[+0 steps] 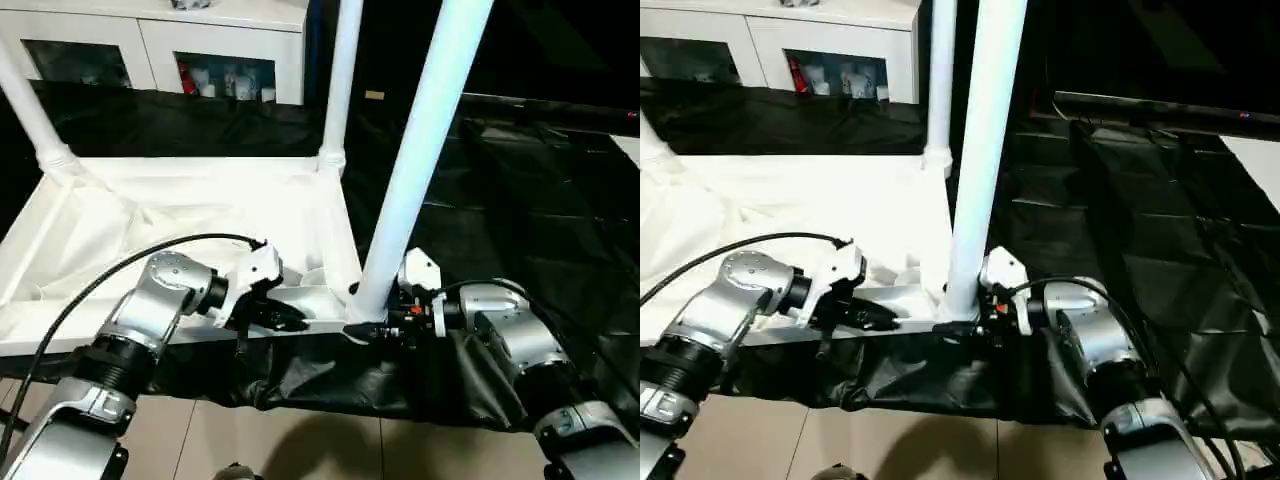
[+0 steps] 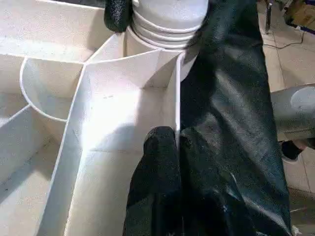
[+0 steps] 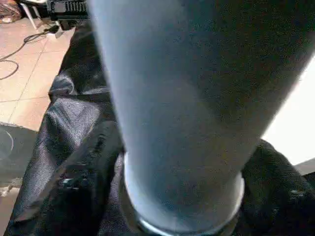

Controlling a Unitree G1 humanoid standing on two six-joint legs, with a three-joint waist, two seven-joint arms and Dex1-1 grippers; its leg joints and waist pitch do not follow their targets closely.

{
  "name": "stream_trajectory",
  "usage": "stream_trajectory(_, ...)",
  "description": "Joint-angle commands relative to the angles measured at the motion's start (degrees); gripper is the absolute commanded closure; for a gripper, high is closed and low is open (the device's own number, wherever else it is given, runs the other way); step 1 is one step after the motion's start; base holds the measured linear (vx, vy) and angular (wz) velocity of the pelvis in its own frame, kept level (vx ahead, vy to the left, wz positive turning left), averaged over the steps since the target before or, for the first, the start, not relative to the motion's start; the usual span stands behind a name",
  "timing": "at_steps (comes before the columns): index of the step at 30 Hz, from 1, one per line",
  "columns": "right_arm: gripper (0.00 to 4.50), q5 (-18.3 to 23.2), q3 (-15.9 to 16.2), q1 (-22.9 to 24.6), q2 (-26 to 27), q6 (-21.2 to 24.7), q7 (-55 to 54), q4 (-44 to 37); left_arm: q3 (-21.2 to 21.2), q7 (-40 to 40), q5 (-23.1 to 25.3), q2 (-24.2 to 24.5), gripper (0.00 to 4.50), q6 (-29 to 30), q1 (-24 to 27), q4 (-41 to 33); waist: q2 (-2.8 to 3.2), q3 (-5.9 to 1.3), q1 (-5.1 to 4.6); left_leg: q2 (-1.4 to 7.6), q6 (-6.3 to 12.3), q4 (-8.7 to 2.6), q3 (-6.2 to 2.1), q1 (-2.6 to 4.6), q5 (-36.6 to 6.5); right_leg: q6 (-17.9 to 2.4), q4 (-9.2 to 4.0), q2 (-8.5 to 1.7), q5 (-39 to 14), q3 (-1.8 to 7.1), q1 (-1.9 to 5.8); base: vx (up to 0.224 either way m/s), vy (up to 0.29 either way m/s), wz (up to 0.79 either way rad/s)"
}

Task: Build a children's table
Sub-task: Rotate leg to tighten

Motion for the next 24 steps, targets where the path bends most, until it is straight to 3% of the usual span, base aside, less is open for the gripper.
stream_trajectory(1, 1.29, -1.0, 4.3, 1.7, 1.9, 1.2, 2.2, 0.2, -0.5, 0.8, -1.8, -1.7, 4.5, -0.7, -1.7, -1.3, 0.5, -3.42, 0.04, 2.47, 1.85, -3.84, -0.87, 0.33, -13.8, -13.3, -4.06, -3.39, -12.1, 2.69, 2.79, 0.0, 0.0, 0.0)
stream_trajectory(3, 1.53, -1.7, 3.1, 1.9, 4.1, 1.7, -3.6, 1.6, 0.5, 5.9, -0.8, -3.6, 4.5, 0.1, -1.2, -0.9, 0.85, -3.39, 0.01, 2.47, 1.42, -3.9, -0.89, 0.38, -14.3, -13.2, -4.11, -3.4, -12.0, 2.74, 2.72, 0.0, 0.0, 0.0)
stream_trajectory(6, 1.71, -2.4, 2.2, 1.9, 5.5, 2.0, -8.0, 2.3, 1.2, 8.5, -0.6, -4.9, 4.5, 0.6, -1.1, -0.7, 0.66, -3.27, -0.32, 2.26, 0.22, -4.11, -1.12, 0.58, -16.5, -12.0, -4.63, -3.54, -16.5, 2.72, 2.64, 0.0, 0.0, 0.0)
stream_trajectory(8, 1.75, -3.6, 0.3, 1.3, 7.8, 2.1, -16.7, 4.3, 1.8, 13.5, 0.4, -6.9, 4.5, 1.0, -1.3, -0.2, 0.85, -3.03, -0.67, 2.28, -0.39, -4.29, -1.2, 0.59, -17.7, -10.9, -5.04, -3.53, -19.5, 2.78, 2.35, 0.0, 0.0, 0.0)
stream_trajectory(10, 1.79, -2.3, -3.8, 0.1, 13.0, 4.2, -29.0, 7.3, 1.9, 19.4, 1.8, -10.1, 4.5, 1.5, -1.9, 0.7, 0.81, -2.99, -0.94, 2.25, -1.35, -4.38, -1.45, 0.79, -18.9, -9.5, -5.39, -3.73, -23.5, 2.77, 2.22, 0.0, 0.0, 0.0)
stream_trajectory(11, 1.8, -2.0, -5.0, -0.3, 15.0, 4.3, -33.5, 8.1, 2.1, 22.5, 2.4, -11.8, 4.5, 2.0, -2.4, 1.2, 1.07, -3.04, -1.13, 2.21, -1.91, -4.43, -1.55, 0.87, -19.5, -9.1, -5.59, -3.81, -24.4, 2.79, 2.08, 0.0, 0.0, 0.0)
stream_trajectory(15, 1.81, -2.9, -5.8, -2.0, 18.7, 4.3, -42.1, 10.4, 2.3, 27.5, 2.9, -15.5, 4.5, 2.6, -3.1, 1.6, 1.05, -3.21, -1.95, 2.06, -1.47, -4.42, -1.47, 0.59, -19.5, -9.4, -5.37, -3.36, -20.7, 2.82, 2.19, 0.0, 0.0, 0.0)
stream_trajectory(18, 1.81, -3.6, -5.4, -2.6, 20.1, 3.2, -43.7, 10.6, 1.5, 28.7, 3.1, -17.0, 4.5, 2.4, -2.9, 1.3, 1.11, -3.4, -1.87, 1.93, -0.22, -4.24, -1.33, 0.33, -17.3, -8.9, -5.31, -3.39, -19.3, 2.86, 2.4, 0.0, 0.0, 0.0)
stream_trajectory(19, 1.26, -4.3, -5.3, -2.7, 20.2, 2.4, -44.2, 10.7, 1.5, 28.9, 3.3, -17.3, 4.5, 2.4, -2.8, 1.2, 1.13, -3.46, -1.89, 1.94, -0.05, -4.18, -1.27, 0.3, -16.8, -9.0, -5.26, -3.34, -18.5, 2.88, 2.36, 0.0, 0.0, 0.0)
stream_trajectory(24, 0.82, -3.2, -6.3, -3.1, 17.9, 1.6, -40.4, 9.9, 1.5, 27.6, 3.2, -16.9, 4.5, 1.1, -1.9, 0.2, 1.11, -3.51, -1.95, 1.96, 0.96, -4.13, -1.12, 0.21, -16.0, -9.9, -5.02, -3.22, -15.9, 2.83, 2.51, 0.0, 0.0, 0.0)
